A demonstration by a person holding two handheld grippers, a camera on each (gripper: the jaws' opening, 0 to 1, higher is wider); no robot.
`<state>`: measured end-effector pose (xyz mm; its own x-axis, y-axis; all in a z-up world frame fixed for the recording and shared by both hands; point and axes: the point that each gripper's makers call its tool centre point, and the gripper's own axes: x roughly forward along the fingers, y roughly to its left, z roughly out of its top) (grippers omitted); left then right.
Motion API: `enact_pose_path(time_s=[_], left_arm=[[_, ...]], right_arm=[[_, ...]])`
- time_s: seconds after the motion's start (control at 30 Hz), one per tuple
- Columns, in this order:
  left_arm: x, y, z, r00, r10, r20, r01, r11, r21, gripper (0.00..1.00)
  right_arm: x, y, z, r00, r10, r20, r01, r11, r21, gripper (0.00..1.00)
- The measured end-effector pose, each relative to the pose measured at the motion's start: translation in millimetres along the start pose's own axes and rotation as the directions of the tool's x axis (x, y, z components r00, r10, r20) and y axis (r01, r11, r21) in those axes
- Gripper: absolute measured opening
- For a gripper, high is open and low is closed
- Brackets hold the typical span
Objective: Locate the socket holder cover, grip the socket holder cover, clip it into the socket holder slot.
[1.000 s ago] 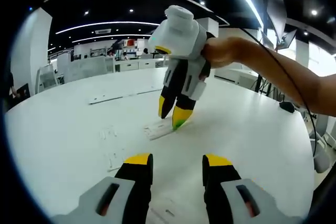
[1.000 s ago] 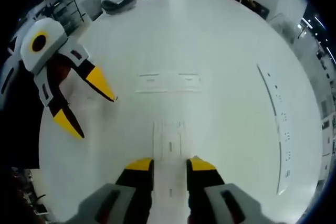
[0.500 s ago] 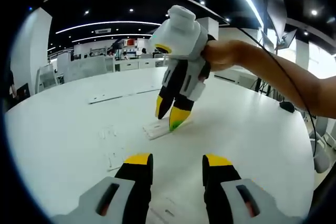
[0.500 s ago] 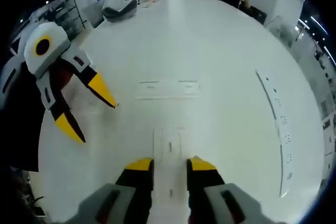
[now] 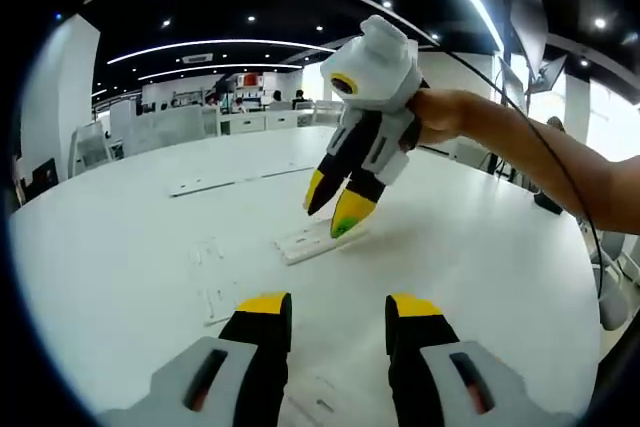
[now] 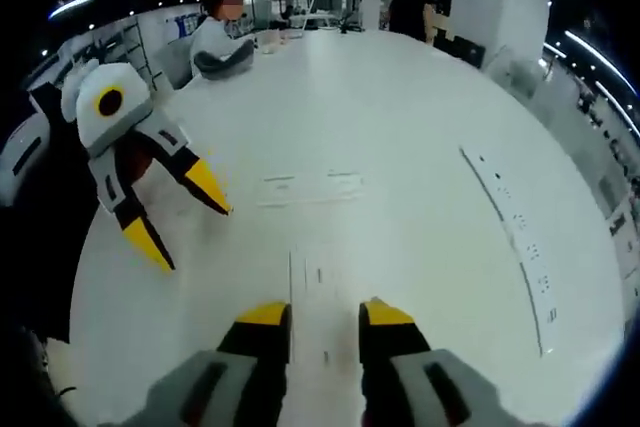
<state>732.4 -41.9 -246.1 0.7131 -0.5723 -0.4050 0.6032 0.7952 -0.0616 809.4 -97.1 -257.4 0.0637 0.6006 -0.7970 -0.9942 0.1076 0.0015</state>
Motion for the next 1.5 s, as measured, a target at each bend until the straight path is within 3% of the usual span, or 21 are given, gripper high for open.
enact_pose_path(time_s=[0.3,0.57,0.7,0.83,0.9,0.93,1.0,1.13,1.5], left_arm=[[0.6,-3.1,-0.7,1.0,-0.005,-0.002,0.005,1.0,0.001,0.38],[0.3,-7.0,-3.0,1.0,-0.012,-0.006,0.012,1.0,0.001,0.38],[-0.2,-6.8,-3.7,1.0,-0.012,-0.007,0.012,1.0,-0.001,0.38],[-1.1,-6.1,-3.6,1.0,-0.012,-0.002,0.012,1.0,-0.004,0.38],[-1.5,-5.8,-3.7,1.0,-0.01,0.0,0.01,1.0,-0.006,0.38],[-1.6,-5.6,-3.8,1.0,-0.009,0.0,0.009,1.0,-0.005,0.38],[-1.7,-5.4,-4.0,1.0,-0.009,-0.001,0.009,1.0,-0.005,0.38],[-1.6,-5.0,-4.2,1.0,-0.01,-0.002,0.01,1.0,-0.005,0.38],[-1.2,-4.7,-4.3,1.0,-0.009,-0.004,0.009,1.0,-0.005,0.38]], right_arm=[[-27.8,-4.1,-37.6,0.998,-0.034,0.051,0.03,0.997,0.065,0.19],[-31.6,0.8,-58.2,0.999,-0.033,0.038,0.03,0.996,0.084,0.19],[-29.4,2.0,-60.8,0.999,-0.023,0.043,0.019,0.997,0.073,0.15],[-20.8,4.2,-61.6,0.999,-0.005,0.042,0.006,1.0,-0.01,0.15],[-15.9,1.5,-65.2,1.0,-0.012,0.013,0.012,1.0,-0.016,0.15],[-12.3,-0.4,-53.4,0.997,-0.013,0.074,0.014,1.0,-0.016,0.15],[-11.7,-0.9,-58.7,0.999,-0.011,0.036,0.012,1.0,-0.013,0.15],[-11.0,0.9,-52.5,0.998,0.01,0.065,-0.009,1.0,-0.015,0.13],[-10.5,2.9,-51.6,0.998,0.036,0.049,-0.035,0.999,-0.03,0.11]])
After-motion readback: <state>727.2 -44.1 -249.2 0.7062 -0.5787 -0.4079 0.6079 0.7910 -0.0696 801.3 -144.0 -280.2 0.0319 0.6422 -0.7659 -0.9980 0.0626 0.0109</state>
